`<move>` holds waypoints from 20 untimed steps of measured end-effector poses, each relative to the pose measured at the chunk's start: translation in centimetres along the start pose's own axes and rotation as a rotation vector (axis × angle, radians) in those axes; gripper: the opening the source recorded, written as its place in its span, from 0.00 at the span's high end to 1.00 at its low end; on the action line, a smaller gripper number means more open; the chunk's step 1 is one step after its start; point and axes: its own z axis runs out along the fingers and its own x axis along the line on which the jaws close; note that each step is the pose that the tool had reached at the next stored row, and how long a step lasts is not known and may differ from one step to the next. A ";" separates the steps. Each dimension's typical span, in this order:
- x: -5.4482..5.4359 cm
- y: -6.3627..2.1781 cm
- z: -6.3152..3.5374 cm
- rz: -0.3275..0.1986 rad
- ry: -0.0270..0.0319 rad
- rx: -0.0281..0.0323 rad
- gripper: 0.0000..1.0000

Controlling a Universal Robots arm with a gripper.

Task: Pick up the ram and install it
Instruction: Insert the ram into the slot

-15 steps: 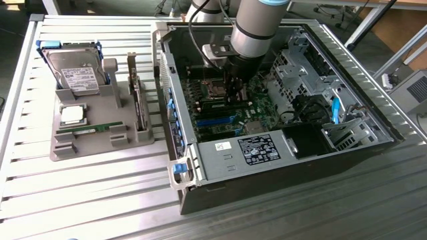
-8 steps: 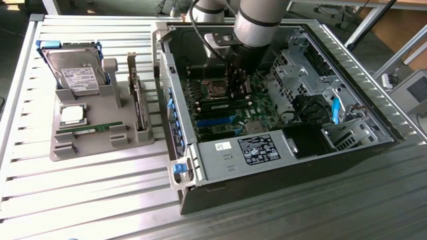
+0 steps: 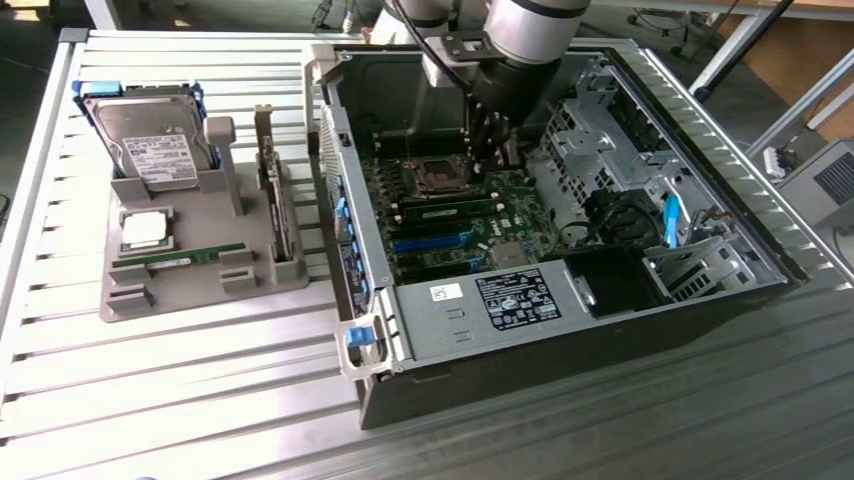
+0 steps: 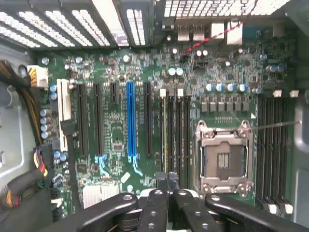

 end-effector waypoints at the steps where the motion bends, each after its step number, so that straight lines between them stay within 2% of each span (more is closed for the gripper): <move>1: 0.0 -0.48 0.01 0.000 0.0000 -0.0023 0.91; 5: 0.0 -2.34 0.03 0.000 0.0000 -0.0115 0.91; 7: -0.1 -4.05 0.04 0.000 0.0003 -0.0210 0.91; 8: -0.1 -5.04 0.04 0.000 0.0007 -0.0279 0.91; 10: -0.1 -6.29 0.07 0.000 0.0005 -0.0367 0.91; 11: -0.1 -6.62 0.07 0.000 0.0006 -0.0397 0.91; 20: -0.1 -6.63 0.07 0.000 0.0007 -0.0398 0.91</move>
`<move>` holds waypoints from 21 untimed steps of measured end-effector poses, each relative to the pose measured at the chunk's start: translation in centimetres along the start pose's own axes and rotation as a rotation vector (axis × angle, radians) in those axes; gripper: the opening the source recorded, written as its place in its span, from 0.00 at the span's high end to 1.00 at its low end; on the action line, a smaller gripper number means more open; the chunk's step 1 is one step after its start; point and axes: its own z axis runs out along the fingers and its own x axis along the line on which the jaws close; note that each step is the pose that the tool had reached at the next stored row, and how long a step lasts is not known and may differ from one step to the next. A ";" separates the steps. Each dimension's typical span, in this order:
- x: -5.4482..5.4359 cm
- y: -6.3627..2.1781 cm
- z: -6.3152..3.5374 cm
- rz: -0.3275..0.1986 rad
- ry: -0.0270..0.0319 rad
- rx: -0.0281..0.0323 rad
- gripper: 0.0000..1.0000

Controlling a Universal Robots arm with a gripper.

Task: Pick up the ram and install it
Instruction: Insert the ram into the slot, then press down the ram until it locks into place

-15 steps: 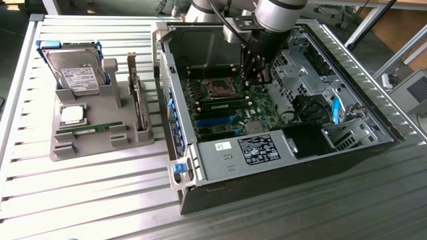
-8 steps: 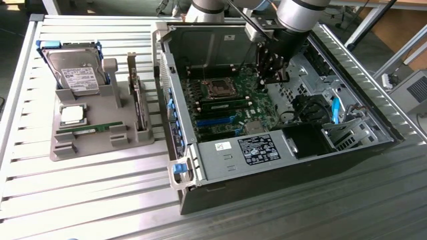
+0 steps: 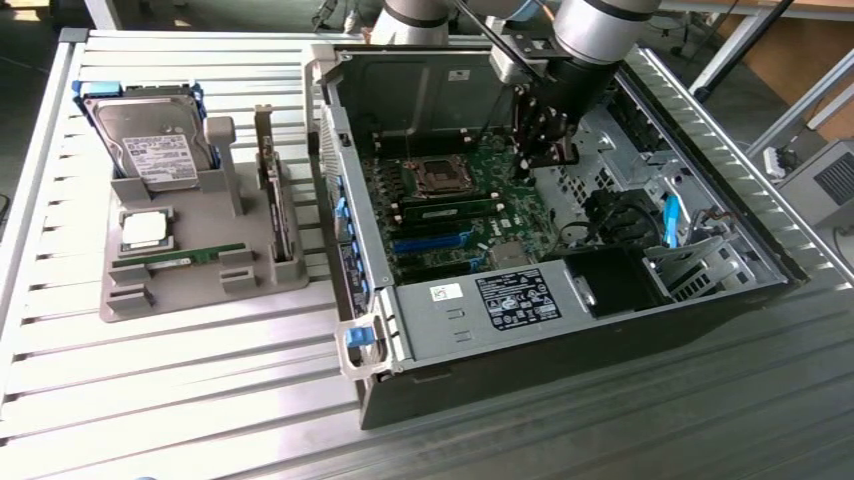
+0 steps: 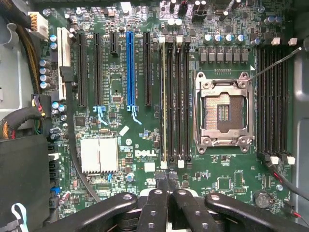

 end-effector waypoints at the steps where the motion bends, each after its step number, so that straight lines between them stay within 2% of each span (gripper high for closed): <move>1: 0.0 0.00 0.00 0.000 0.0000 0.0000 0.91; 4: 0.0 0.04 0.04 0.000 0.0003 0.0000 0.91; 5: 0.0 0.42 0.61 0.000 0.0001 0.0000 0.91; 9: -0.1 0.46 2.29 0.000 0.0001 -0.0004 0.91; 17: -0.5 0.63 4.10 0.000 0.0000 -0.0004 0.91; 21: -0.5 0.62 4.58 0.000 0.0000 -0.0004 0.91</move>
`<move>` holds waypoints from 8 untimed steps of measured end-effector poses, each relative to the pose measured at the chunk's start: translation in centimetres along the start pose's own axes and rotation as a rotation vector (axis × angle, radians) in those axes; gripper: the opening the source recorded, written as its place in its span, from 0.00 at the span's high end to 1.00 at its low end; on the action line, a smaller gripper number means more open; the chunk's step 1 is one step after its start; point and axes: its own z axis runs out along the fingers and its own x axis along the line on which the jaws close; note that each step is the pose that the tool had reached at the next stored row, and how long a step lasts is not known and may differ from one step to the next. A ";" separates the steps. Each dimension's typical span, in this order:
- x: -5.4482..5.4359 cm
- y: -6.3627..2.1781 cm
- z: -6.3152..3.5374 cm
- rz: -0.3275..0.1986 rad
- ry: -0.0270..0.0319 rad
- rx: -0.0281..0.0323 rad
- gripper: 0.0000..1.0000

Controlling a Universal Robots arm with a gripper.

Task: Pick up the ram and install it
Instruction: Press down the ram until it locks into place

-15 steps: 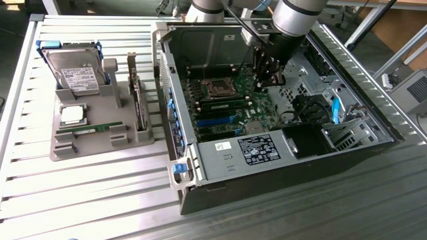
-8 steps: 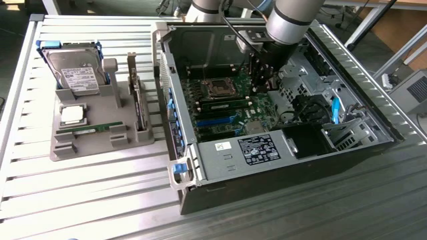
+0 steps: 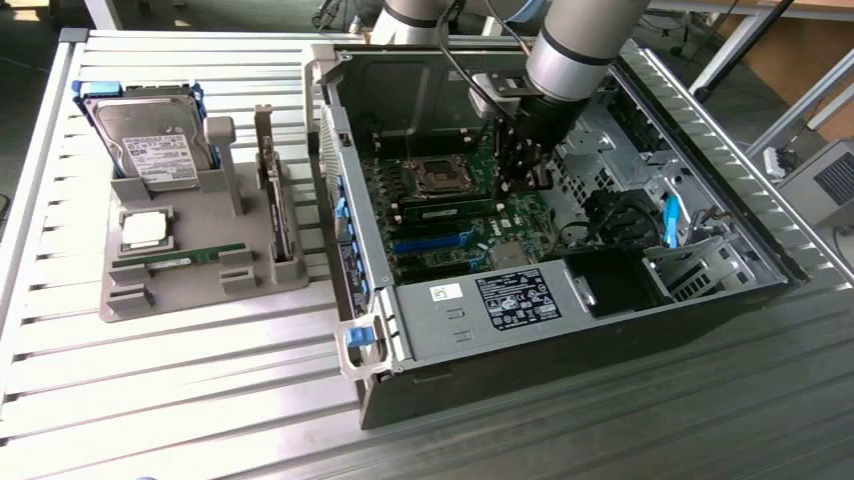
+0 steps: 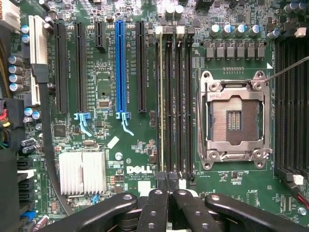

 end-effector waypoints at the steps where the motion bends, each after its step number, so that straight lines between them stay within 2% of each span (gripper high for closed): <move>1: 0.0 -0.01 0.22 0.000 0.0001 0.0000 0.91; 5: 0.0 -0.02 0.77 0.000 0.0003 -0.0001 0.91; 6: 0.0 -0.02 0.68 -0.001 -0.0006 0.0003 0.91; 8: 0.0 0.01 -0.24 -0.002 -0.0016 0.0004 0.91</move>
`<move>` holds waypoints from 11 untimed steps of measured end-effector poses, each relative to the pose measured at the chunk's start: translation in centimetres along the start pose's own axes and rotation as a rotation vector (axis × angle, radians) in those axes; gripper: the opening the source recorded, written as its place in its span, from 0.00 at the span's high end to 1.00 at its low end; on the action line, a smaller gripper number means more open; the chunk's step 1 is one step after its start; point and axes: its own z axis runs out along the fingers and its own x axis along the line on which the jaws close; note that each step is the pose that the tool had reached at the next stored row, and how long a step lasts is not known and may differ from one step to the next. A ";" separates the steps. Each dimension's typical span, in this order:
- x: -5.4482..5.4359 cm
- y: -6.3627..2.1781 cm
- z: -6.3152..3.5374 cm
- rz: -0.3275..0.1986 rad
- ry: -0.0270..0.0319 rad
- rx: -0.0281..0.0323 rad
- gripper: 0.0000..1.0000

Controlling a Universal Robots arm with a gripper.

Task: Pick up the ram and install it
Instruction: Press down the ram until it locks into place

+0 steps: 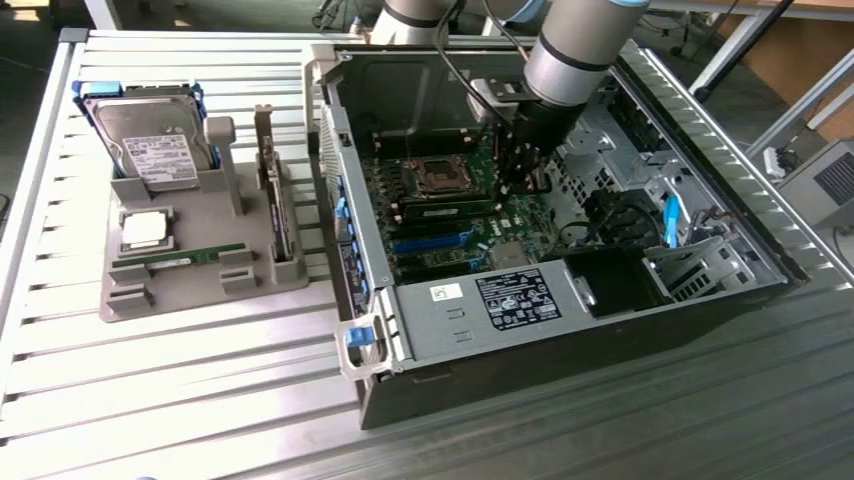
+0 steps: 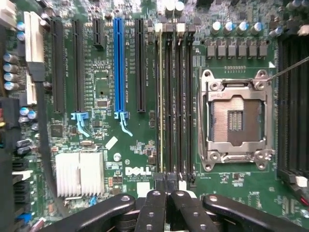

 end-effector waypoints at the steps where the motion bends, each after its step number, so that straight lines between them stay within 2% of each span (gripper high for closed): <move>1: 0.0 -0.01 -0.69 0.000 0.0002 -0.0001 0.91; 4: -0.1 0.00 -1.87 0.000 0.0004 -0.0002 0.91; 7: -0.1 0.18 -1.96 0.000 -0.0010 0.0000 0.91; 9: -0.1 1.19 -1.94 0.000 -0.0026 -0.0001 0.91; 11: 0.0 3.12 -1.89 0.000 -0.0058 0.0003 0.91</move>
